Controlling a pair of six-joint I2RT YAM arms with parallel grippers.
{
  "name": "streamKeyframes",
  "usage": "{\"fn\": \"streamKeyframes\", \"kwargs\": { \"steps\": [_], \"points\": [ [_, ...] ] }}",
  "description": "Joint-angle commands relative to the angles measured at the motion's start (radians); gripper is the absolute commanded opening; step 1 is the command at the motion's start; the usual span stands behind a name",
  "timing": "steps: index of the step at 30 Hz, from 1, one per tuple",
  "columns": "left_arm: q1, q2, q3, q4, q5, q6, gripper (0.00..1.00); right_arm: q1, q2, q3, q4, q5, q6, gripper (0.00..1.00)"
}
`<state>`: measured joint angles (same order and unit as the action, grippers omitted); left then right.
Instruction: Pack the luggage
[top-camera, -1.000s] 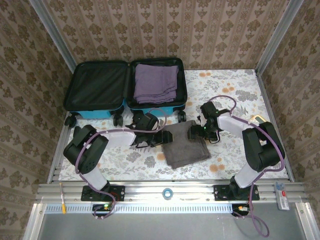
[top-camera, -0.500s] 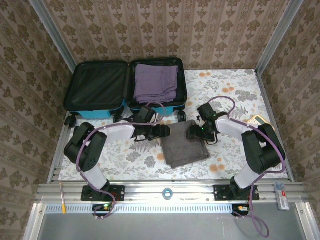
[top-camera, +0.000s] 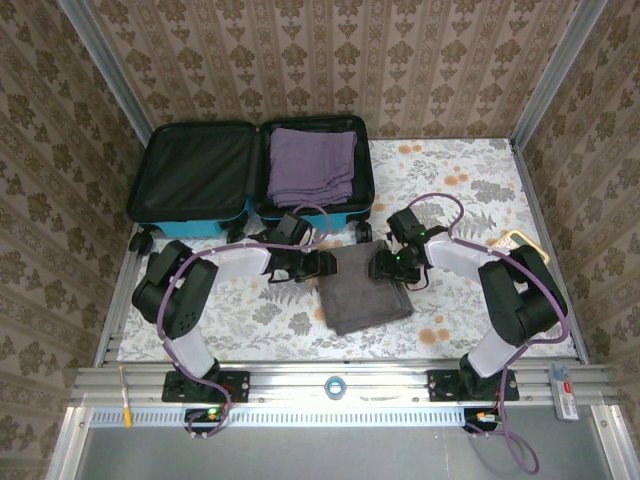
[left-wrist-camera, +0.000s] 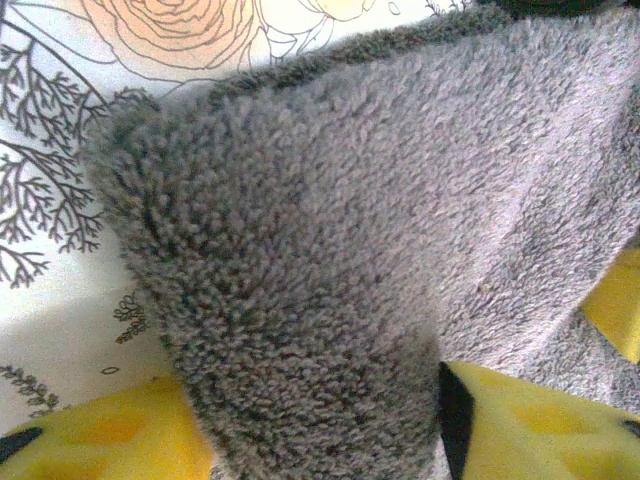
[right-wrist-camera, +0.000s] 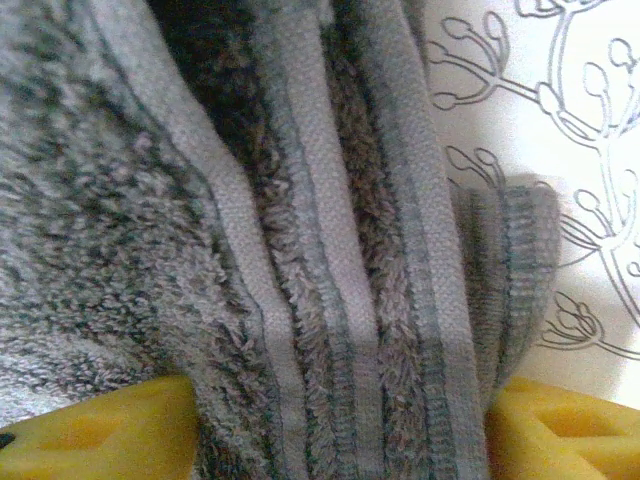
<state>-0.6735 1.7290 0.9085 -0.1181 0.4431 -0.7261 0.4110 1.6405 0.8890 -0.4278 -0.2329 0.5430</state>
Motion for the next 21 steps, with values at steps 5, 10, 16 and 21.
{"fn": "streamKeyframes", "kwargs": {
  "steps": [5,10,16,21],
  "points": [
    [-0.005,0.01,-0.025,0.102,0.066,-0.008,0.38,0.07,0.059,-0.015,0.132,-0.226,0.015,0.4],
    [-0.01,-0.008,-0.036,0.109,0.075,-0.004,0.1,0.071,0.031,-0.01,0.129,-0.239,-0.006,0.13],
    [-0.01,-0.076,-0.033,0.049,0.046,0.021,0.0,0.071,-0.037,0.013,0.091,-0.231,-0.016,0.0],
    [-0.011,-0.154,0.004,-0.031,0.027,0.053,0.0,0.072,-0.105,0.044,0.047,-0.23,-0.018,0.0]
  ]
}}
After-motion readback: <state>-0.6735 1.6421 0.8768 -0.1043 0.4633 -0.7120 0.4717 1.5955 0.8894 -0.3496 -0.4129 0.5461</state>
